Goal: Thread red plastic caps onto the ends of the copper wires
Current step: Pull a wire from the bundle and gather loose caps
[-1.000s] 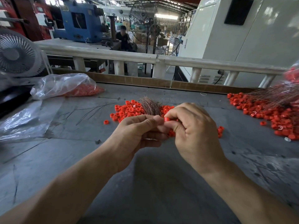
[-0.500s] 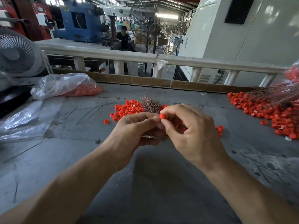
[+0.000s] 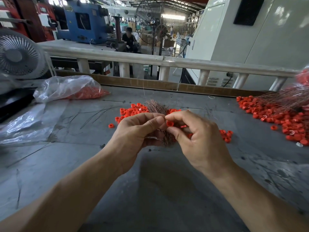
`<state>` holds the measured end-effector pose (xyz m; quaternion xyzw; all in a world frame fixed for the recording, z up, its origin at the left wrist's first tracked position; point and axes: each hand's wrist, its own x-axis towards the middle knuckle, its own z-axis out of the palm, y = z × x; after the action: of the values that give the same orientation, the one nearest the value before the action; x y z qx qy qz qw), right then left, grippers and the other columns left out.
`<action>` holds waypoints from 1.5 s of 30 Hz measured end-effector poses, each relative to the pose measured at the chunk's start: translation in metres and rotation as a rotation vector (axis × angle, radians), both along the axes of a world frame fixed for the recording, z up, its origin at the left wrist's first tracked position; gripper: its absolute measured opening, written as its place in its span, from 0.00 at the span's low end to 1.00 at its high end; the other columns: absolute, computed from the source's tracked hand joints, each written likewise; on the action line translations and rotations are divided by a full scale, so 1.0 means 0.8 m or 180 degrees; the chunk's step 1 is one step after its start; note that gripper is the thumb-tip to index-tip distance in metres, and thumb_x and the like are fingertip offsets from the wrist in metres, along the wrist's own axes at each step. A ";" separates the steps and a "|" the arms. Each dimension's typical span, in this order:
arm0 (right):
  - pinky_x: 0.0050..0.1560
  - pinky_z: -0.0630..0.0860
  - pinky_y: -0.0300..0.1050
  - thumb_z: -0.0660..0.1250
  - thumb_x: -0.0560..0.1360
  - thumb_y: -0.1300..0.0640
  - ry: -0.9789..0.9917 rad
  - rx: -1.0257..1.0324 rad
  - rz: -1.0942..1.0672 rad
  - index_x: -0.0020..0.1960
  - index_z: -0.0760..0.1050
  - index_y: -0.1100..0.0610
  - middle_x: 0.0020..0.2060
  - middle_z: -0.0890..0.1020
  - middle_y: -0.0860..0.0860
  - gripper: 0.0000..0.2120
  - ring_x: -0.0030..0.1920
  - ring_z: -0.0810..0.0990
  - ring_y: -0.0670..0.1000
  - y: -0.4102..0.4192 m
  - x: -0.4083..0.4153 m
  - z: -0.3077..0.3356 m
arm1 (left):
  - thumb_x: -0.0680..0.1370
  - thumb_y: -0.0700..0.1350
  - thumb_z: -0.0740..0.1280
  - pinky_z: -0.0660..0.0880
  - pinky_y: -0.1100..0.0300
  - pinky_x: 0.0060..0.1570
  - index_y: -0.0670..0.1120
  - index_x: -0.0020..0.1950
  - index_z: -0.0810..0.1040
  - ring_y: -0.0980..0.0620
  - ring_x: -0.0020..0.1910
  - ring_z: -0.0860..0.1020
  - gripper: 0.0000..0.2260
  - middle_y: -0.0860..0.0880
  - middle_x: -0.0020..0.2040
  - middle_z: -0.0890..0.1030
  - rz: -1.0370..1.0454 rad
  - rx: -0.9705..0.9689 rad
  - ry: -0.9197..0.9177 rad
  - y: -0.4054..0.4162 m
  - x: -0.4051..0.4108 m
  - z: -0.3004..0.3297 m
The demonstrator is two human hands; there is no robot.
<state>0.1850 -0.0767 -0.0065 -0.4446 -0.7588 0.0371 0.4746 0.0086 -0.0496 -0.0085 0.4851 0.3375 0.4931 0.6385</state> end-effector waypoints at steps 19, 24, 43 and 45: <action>0.43 0.78 0.35 0.72 0.76 0.62 0.0571 -0.0795 0.0282 0.49 0.82 0.49 0.40 0.83 0.43 0.08 0.42 0.83 0.47 -0.001 0.000 -0.007 | 0.74 0.39 0.72 0.79 0.62 0.33 0.41 0.48 0.81 0.53 0.35 0.81 0.04 0.44 0.42 0.85 0.0852 -0.0162 -0.0464 0.014 -0.017 0.009; 0.42 0.77 0.33 0.73 0.75 0.64 0.0317 -0.0710 0.0240 0.49 0.82 0.50 0.39 0.83 0.43 0.09 0.42 0.83 0.46 -0.003 -0.001 -0.005 | 0.78 0.37 0.70 0.79 0.63 0.32 0.40 0.48 0.80 0.54 0.34 0.81 0.01 0.45 0.40 0.85 0.1029 -0.0209 -0.0268 0.017 -0.021 0.008; 0.52 0.80 0.53 0.73 0.75 0.57 -0.0296 -0.1198 -0.2615 0.46 0.80 0.49 0.47 0.86 0.51 0.04 0.50 0.83 0.58 0.036 0.130 0.005 | 0.80 0.38 0.68 0.74 0.66 0.27 0.47 0.48 0.85 0.59 0.30 0.79 0.07 0.52 0.37 0.85 0.1680 0.0584 0.1297 0.034 -0.033 0.001; 0.52 0.80 0.50 0.74 0.74 0.57 -0.0420 -0.1587 -0.2834 0.45 0.81 0.48 0.49 0.86 0.52 0.05 0.51 0.83 0.58 0.036 0.145 0.004 | 0.79 0.41 0.69 0.69 0.69 0.21 0.50 0.46 0.85 0.63 0.26 0.76 0.07 0.56 0.35 0.84 0.1731 0.0675 0.1703 0.035 -0.037 -0.001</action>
<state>0.3010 -0.0476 -0.0030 -0.8256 -0.4923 -0.0169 0.2751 -0.0210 -0.0215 -0.0092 0.5525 0.5553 0.5325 0.3205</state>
